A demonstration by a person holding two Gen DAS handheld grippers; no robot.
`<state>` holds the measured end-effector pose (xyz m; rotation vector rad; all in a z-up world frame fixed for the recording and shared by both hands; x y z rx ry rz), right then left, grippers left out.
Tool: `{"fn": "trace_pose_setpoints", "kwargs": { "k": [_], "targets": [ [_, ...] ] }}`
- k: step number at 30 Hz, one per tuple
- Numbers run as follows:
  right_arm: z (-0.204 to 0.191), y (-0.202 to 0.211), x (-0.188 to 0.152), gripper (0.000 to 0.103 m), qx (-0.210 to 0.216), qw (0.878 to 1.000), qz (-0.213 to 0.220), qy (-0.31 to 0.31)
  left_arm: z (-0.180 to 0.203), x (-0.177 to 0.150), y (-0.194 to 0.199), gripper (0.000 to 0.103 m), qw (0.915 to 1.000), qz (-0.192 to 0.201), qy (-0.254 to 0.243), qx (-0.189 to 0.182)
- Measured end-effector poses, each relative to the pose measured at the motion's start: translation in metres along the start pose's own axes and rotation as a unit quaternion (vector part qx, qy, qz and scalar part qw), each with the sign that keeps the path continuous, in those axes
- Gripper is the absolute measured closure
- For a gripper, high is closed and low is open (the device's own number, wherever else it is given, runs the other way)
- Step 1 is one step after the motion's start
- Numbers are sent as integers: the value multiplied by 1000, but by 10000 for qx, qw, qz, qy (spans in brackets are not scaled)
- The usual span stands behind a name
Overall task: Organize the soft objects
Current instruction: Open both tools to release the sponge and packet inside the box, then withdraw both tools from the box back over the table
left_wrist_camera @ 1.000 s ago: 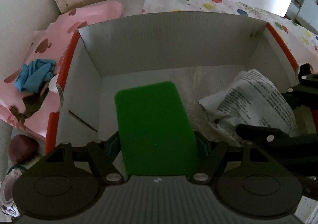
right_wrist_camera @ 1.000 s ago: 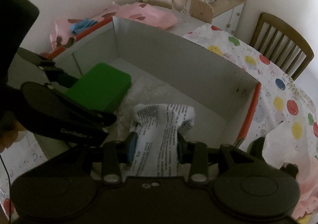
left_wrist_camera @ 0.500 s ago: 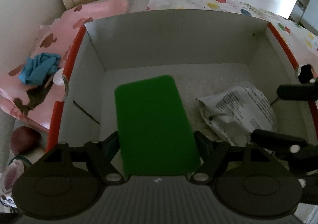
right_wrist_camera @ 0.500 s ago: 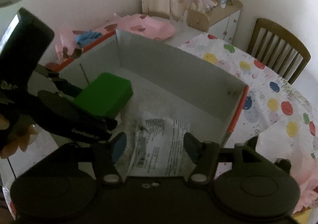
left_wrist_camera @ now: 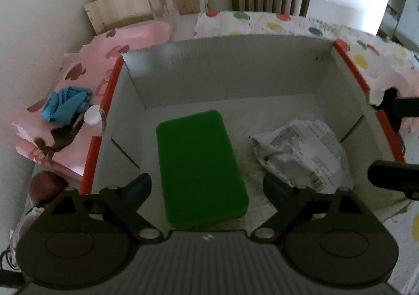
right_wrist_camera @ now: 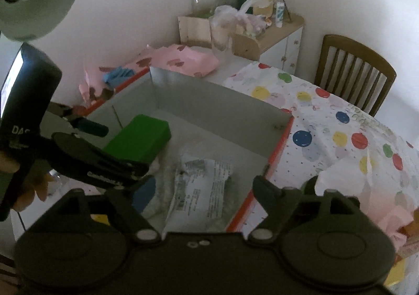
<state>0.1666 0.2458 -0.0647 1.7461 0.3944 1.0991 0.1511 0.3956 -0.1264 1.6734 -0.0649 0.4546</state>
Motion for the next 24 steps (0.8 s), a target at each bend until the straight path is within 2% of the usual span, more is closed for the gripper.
{"fn": "trace_pose_setpoints", "kwargs": {
  "k": [4,14,17,20,22,24],
  "targets": [
    [5,14,-7,15,63,9998,173,-91,1,-3,12,7,9997,190,140,-39],
    [14,46,-28,13,462,9978,432,-206,14,-17,47,7,9978,524,358,-168],
    [17,55,-36,9,478,9973,525,-199,19,-21,58,7,9968,603,516,-62],
    [21,64,-44,6,515,9966,615,-208,25,-26,68,7,9958,664,601,-195],
    [24,72,-49,0,545,9957,708,-238,32,-29,75,7,9954,722,591,-230],
    [26,82,-56,0,647,9942,811,-268,40,-33,82,7,9948,803,579,-232]
  ]
}}
Point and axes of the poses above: each gripper's, at about its wrist camera, not at the fingertips, and y roughly against the way its jaws point, z to its right, x to its top, the point moved 7 cm from there along -y, roughly the way its jaws point, and after that the axes turned 12 degrees about -z, right-handed, at the moved point
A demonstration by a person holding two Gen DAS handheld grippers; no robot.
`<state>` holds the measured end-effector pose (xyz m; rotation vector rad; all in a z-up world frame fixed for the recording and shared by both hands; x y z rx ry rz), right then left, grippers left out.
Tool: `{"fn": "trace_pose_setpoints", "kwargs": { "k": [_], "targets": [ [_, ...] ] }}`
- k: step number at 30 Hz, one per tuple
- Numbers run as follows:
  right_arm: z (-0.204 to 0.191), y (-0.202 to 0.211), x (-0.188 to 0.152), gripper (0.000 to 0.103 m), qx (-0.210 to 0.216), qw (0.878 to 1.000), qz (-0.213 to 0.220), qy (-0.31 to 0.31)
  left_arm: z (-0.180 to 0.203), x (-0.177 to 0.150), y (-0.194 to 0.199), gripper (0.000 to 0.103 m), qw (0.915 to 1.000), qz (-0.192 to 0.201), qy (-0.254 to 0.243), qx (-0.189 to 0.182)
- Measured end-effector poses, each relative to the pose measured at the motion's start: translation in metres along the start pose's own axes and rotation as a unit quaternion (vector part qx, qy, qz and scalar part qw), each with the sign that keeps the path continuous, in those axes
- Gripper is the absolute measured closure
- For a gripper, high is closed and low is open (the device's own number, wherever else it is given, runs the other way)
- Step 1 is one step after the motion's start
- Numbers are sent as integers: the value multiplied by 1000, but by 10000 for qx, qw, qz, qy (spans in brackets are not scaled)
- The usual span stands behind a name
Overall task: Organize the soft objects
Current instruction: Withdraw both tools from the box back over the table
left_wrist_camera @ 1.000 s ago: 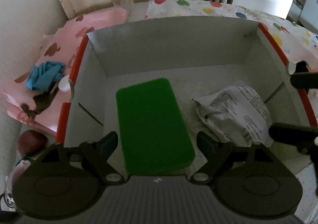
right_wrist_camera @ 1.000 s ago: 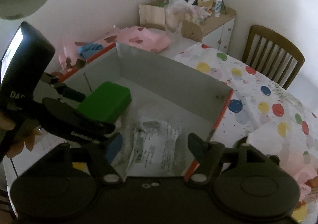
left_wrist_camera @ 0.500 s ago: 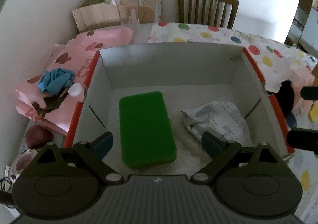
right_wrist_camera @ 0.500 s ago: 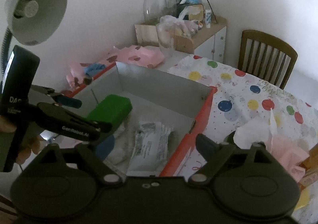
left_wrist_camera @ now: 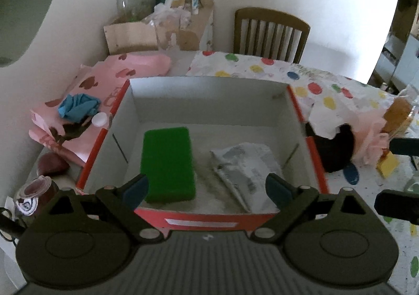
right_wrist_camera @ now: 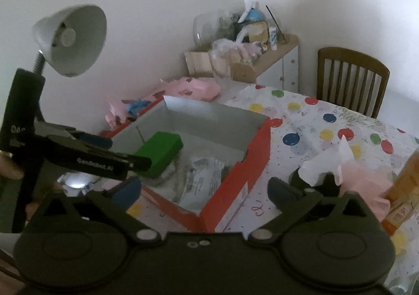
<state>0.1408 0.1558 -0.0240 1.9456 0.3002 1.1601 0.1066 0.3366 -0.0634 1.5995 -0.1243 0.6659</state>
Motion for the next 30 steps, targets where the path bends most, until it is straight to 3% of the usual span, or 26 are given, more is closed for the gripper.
{"fn": "trace_pose_setpoints", "kwargs": {
  "k": [8,17,20,25,30],
  "targets": [
    [20,47,-30,0,276,9986,314,-313,43,-17,29,4,9990,298,-164,-280],
    [60,99,-71,0,72,9964,716,-457,101,-32,44,0,9944,594,-290,-825],
    [76,112,-86,0,89,9956,710,-600,123,-34,42,0,9929,560,-307,-1007],
    [106,133,-112,0,-241,9937,788,-754,163,-36,33,0,9901,424,-460,-1259],
    [143,155,-138,0,-312,9901,842,-1076,202,-38,21,0,9901,291,-716,-1173]
  ]
}}
Point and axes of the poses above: each gripper's, at about its wrist camera, not at the fingertips, and y roughly against the way its jaws point, z to its right, x to its top, the point moved 7 cm from there along -y, roughly the way its jaws point, and after that the axes turned 12 degrees about -z, right-handed, at the moved point
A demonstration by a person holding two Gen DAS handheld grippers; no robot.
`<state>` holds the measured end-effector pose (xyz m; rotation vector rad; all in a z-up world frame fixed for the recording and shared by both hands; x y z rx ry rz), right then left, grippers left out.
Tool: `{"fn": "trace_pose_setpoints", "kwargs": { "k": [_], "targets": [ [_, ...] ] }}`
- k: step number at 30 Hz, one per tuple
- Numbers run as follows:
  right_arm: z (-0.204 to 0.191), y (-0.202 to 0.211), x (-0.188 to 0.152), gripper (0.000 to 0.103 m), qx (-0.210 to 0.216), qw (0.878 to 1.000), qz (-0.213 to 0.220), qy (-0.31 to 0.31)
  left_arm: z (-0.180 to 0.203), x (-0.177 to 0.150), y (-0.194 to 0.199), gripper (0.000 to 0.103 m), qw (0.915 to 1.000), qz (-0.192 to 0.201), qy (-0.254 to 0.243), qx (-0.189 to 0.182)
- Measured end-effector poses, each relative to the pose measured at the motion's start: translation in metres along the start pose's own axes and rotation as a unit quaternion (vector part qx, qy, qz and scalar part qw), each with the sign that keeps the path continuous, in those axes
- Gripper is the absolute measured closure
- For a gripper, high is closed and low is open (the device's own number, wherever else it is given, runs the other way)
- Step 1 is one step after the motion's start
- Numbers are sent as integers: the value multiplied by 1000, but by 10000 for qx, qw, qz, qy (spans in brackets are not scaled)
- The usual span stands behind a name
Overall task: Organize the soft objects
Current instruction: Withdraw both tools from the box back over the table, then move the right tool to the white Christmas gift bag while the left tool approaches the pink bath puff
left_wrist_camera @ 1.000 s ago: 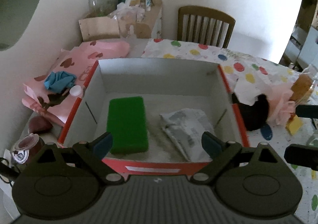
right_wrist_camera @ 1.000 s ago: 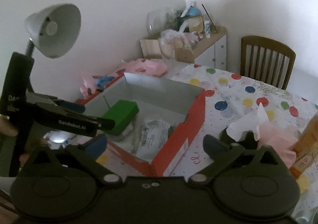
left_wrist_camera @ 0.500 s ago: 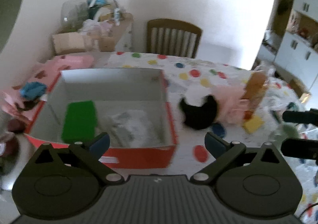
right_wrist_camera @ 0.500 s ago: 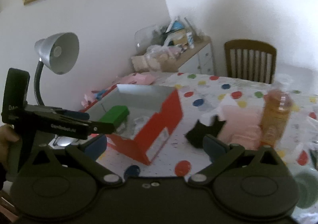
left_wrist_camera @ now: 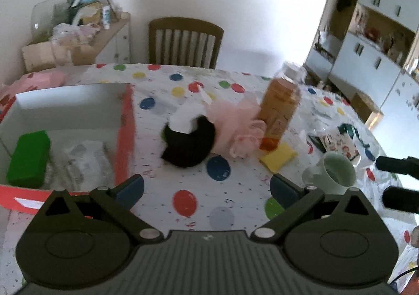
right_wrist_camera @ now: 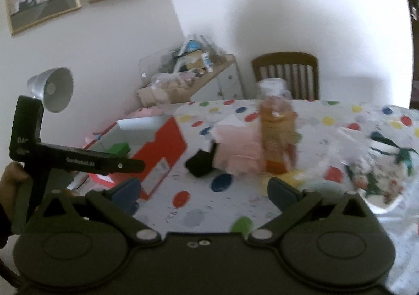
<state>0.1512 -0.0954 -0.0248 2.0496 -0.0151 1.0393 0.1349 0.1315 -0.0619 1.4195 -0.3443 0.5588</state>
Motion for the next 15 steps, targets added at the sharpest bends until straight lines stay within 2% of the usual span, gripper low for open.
{"fn": "trace_pose_setpoints", "kwargs": {
  "k": [5,10,15],
  "targets": [
    [43,17,-9,0,-577,9983,35,-9,28,7,-17,0,9999,45,-108,-102],
    [93,28,-11,1,-1131,9935,-17,-162,54,16,-35,0,9992,153,-369,-24],
    [146,27,-10,19,-1648,9846,-80,-572,71,31,-52,0,9990,231,-390,9]
  ]
}}
Point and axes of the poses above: each gripper's, at about its wrist camera, not at the fingertips, and y roughly against the way its jaws point, z to its right, x to its top, the point moved 7 cm from there along -y, roughly the way its jaws point, and after that the axes turned 12 degrees about -z, right-handed, at the moved point
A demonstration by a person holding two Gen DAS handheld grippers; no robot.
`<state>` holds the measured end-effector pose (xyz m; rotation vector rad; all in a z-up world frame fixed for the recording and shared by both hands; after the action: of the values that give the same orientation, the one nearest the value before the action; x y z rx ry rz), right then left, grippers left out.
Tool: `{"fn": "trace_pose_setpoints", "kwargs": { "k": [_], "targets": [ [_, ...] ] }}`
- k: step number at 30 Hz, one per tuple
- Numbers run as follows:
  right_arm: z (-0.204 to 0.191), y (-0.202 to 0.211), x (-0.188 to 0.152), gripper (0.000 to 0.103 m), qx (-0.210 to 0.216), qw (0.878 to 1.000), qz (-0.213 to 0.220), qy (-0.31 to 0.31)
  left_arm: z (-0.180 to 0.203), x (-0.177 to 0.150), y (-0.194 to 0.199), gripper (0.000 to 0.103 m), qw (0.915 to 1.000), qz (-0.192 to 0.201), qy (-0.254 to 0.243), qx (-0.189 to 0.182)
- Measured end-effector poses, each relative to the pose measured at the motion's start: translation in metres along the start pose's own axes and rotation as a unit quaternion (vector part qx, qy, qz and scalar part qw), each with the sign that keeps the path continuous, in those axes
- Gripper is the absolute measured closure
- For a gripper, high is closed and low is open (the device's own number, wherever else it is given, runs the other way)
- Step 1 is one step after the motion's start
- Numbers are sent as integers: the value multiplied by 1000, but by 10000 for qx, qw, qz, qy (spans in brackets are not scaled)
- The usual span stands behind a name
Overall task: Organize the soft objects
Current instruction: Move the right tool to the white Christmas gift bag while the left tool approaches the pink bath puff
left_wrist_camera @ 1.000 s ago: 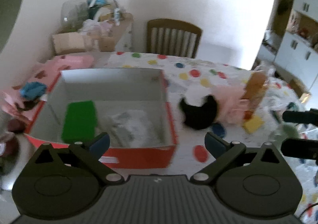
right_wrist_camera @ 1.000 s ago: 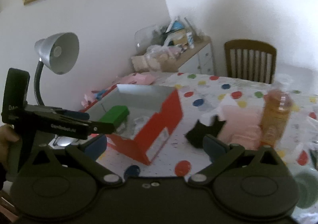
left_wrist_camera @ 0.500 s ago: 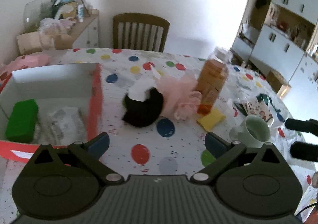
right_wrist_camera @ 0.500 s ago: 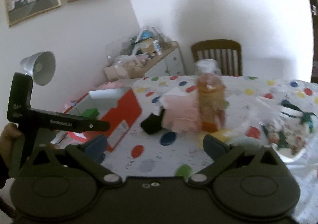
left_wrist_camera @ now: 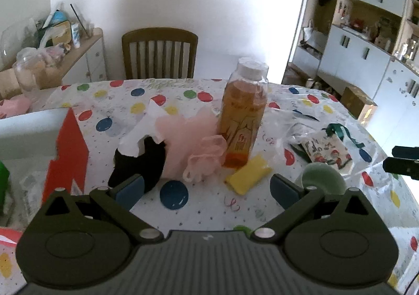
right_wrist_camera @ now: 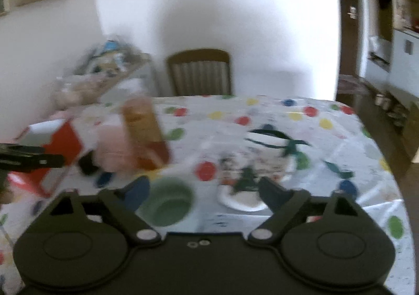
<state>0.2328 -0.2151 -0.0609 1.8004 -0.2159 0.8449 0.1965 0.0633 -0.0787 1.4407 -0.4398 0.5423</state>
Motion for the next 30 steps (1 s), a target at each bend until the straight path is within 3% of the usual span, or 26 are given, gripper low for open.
{"fn": "trace_pose_setpoints", "kwargs": {
  "k": [2,5,8,15,27,30],
  "targets": [
    [15,-9,1,20,-102,9999,-85,-91,-1,5,-10,1,9997,-54,222,106],
    [32,-27,3,20,-216,9994,-220,-144,-2,11,-23,1,9987,-76,501,-34],
    [43,-43,5,21,-352,9985,-365,-205,1,16,-35,1,9986,-30,535,37],
    [69,-79,12,25,-532,9953,-640,-505,4,31,-61,1,9975,24,221,668],
    [94,-126,14,30,-752,9852,-1157,-1016,4,40,-124,1,9955,-301,-403,801],
    [94,-135,13,36,-764,9833,-1280,-1042,4,37,-135,1,9946,-391,-495,828]
  ]
}}
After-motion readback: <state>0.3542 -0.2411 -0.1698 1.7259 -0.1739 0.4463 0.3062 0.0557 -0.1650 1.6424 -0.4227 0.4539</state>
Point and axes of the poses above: each gripper's, at about its wrist camera, not at the fingertips, and y roughly against the way its jaws point, z to its right, x to its top, the point moved 7 cm from there along -y, roughly the way its jaws point, and after that the axes turned 12 degrees about -z, right-handed, at the moved point
